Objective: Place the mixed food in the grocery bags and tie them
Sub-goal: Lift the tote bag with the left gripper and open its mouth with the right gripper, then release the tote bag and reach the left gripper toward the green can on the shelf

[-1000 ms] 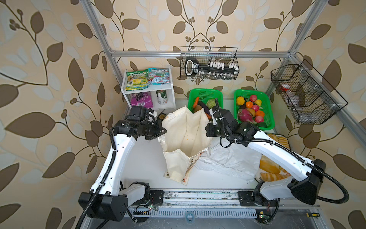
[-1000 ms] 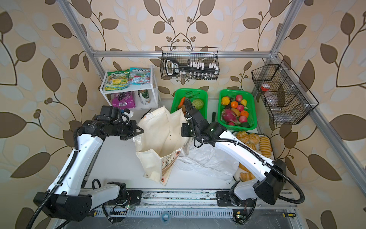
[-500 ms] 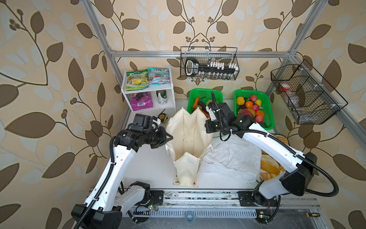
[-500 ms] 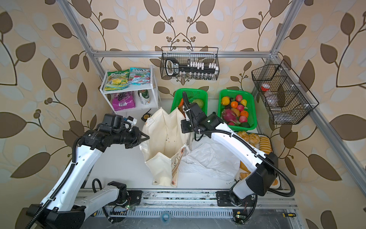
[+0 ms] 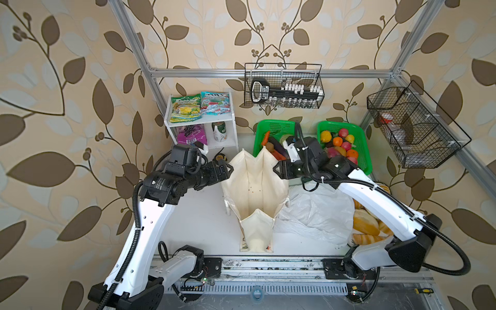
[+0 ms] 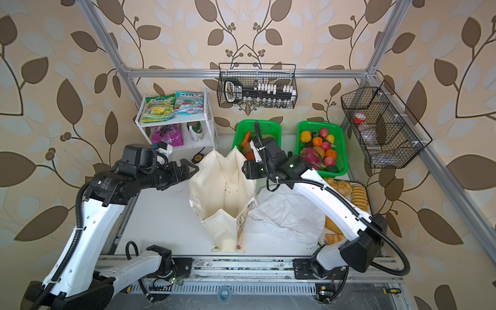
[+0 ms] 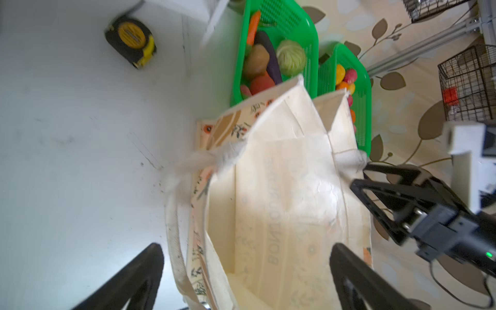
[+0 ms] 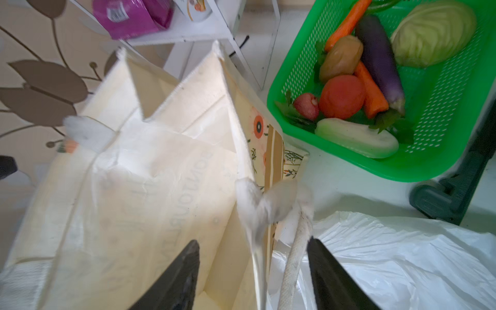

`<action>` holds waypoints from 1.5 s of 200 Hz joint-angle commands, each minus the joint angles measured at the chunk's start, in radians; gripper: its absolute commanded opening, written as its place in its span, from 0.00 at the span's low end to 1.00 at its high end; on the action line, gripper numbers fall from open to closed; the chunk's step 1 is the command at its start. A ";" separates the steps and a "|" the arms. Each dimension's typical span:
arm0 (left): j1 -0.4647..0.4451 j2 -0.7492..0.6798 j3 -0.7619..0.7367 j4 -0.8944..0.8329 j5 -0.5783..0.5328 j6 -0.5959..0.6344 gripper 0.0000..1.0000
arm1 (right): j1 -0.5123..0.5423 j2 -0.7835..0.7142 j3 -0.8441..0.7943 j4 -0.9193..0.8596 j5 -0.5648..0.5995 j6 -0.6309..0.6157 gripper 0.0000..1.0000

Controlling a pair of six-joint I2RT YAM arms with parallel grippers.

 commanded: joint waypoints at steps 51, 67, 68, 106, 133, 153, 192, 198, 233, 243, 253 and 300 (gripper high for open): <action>0.048 0.087 -0.078 0.471 -0.343 0.331 0.99 | -0.029 -0.464 -0.468 0.530 -0.001 0.054 0.86; 0.070 0.068 -0.223 0.709 -0.346 0.384 0.99 | -0.029 -0.535 -0.535 0.588 0.015 0.032 0.85; 0.071 0.067 -0.235 0.729 -0.345 0.386 0.99 | -0.029 -0.538 -0.537 0.591 0.016 0.030 0.85; 0.125 0.115 -0.465 1.180 -0.314 0.464 0.97 | -0.031 -0.606 -0.584 0.589 0.061 -0.025 0.82; 0.168 0.218 -0.503 1.309 -0.291 0.480 0.95 | -0.031 -0.600 -0.583 0.572 0.057 -0.032 0.81; 0.188 0.290 -0.520 1.405 -0.253 0.483 0.89 | -0.031 -0.587 -0.586 0.572 0.054 -0.008 0.80; 0.191 0.441 -0.542 1.600 -0.186 0.521 0.84 | -0.029 -0.557 -0.583 0.581 0.053 0.014 0.79; 0.191 0.460 -0.548 1.636 -0.179 0.526 0.85 | -0.029 -0.554 -0.583 0.581 0.057 0.012 0.79; 0.191 0.552 -0.562 1.811 -0.198 0.514 0.87 | -0.032 -0.549 -0.577 0.578 0.082 -0.009 0.79; 0.191 0.577 -0.556 1.839 -0.185 0.507 0.88 | -0.031 -0.550 -0.577 0.578 0.093 -0.016 0.79; 0.191 0.598 -0.553 1.861 -0.170 0.498 0.89 | -0.031 -0.551 -0.577 0.575 0.101 -0.021 0.79; 0.190 0.700 -0.559 2.039 -0.170 0.486 0.97 | -0.033 -0.562 -0.589 0.569 0.133 -0.032 0.79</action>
